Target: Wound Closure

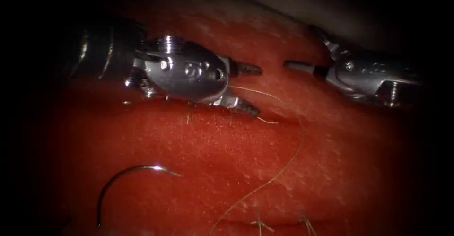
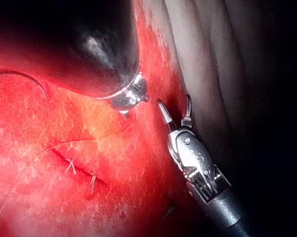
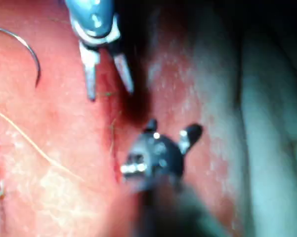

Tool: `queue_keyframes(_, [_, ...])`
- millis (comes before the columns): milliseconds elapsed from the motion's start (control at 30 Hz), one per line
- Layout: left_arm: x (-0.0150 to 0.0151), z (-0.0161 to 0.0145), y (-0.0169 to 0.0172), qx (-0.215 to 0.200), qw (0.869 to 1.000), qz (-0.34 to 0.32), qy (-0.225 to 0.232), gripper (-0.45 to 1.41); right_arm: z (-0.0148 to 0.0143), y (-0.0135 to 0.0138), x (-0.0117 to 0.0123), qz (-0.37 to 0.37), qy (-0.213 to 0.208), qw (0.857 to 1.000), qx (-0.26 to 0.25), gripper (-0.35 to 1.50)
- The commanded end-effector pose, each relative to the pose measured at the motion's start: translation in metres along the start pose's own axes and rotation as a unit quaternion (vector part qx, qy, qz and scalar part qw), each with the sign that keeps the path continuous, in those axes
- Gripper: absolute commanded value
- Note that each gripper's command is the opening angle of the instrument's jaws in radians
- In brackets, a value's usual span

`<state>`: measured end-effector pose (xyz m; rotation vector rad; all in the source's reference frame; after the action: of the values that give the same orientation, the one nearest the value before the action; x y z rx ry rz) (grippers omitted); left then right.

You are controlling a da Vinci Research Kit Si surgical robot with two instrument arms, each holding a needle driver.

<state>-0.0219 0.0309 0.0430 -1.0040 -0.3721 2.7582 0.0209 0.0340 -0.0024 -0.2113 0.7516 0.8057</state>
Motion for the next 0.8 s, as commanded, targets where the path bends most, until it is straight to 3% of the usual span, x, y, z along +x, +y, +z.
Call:
queue_keyframes(33, [-0.0001,0.0014,0.0001,-0.001,1.000,0.001,-0.009,0.56,0.0000,-0.0011,0.0003,-0.002,-0.014,1.000,0.007,1.35])
queue_keyframes(133, [-0.0010,0.0039,0.0000,-0.007,0.998,-0.006,-0.055,0.55,-0.0007,-0.0020,-0.0002,-0.007,-0.037,0.999,0.025,1.28])
queue_keyframes(300, [-0.0031,0.0076,-0.0007,-0.009,0.997,-0.024,-0.068,0.55,-0.0006,-0.0024,-0.0005,-0.008,-0.032,0.999,0.041,1.25])
queue_keyframes(800, [-0.0024,0.0093,0.0004,-0.019,0.992,-0.099,-0.080,0.37,-0.0012,-0.0016,-0.0011,-0.010,-0.035,0.999,0.031,1.20])
